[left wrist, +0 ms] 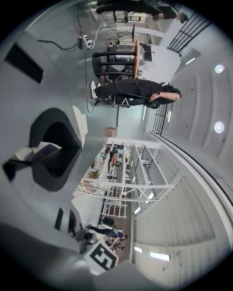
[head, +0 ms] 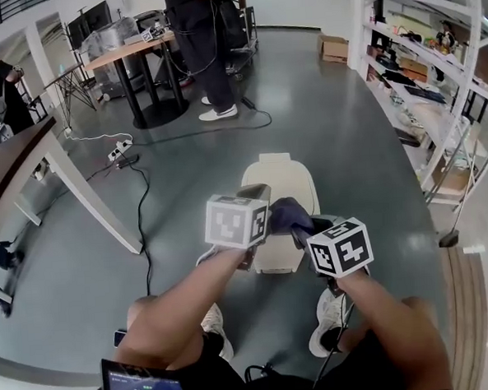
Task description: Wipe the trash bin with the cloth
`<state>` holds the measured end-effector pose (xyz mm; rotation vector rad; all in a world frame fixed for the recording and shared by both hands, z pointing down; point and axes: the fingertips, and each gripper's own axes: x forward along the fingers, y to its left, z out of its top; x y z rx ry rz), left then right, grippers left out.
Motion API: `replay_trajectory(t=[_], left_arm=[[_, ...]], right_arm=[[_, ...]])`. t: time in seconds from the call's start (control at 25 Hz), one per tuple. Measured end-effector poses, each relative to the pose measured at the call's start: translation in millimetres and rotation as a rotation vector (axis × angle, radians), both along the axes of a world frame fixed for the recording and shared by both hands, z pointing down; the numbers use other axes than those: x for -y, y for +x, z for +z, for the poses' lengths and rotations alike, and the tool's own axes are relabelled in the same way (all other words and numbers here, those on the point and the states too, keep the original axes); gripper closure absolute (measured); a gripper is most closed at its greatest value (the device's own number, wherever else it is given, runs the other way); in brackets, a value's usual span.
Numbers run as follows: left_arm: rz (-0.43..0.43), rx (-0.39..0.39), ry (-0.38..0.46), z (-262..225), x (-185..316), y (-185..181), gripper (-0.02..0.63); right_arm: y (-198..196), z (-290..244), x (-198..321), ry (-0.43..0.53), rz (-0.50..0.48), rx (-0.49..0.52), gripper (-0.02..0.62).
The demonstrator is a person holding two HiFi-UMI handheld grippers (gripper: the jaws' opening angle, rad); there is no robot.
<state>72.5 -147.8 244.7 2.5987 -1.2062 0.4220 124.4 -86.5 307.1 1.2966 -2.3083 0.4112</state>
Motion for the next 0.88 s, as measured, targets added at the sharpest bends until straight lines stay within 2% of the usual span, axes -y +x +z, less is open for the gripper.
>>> replay_trajectory(t=[0.2, 0.28, 0.36, 0.52, 0.72, 0.88], left_arm=[[-0.095, 0.073, 0.086, -7, 7, -59, 0.609], [-0.128, 0.083, 0.063, 4, 6, -86, 0.609], [-0.157, 0.06, 0.009, 20, 5, -109, 0.609], [-0.196, 0.064, -0.041, 46, 1, -141, 0.609], [-0.238, 0.051, -0.1, 69, 0, -171, 0.609], [-0.245, 0.02, -0.145, 80, -1, -173, 0.609]], right_arm=[[-42, 14, -13, -0.037, -0.107, 0.008, 0.506], [-65, 22, -21, -0.049, -0.168, -0.024, 0.506], [-87, 33, -30, -0.072, -0.223, -0.051, 0.506], [-115, 69, -33, -0.162, -0.276, -0.061, 0.506], [-122, 122, -17, -0.29, -0.211, -0.055, 0.506], [-113, 147, -6, -0.325, -0.138, -0.06, 0.506]])
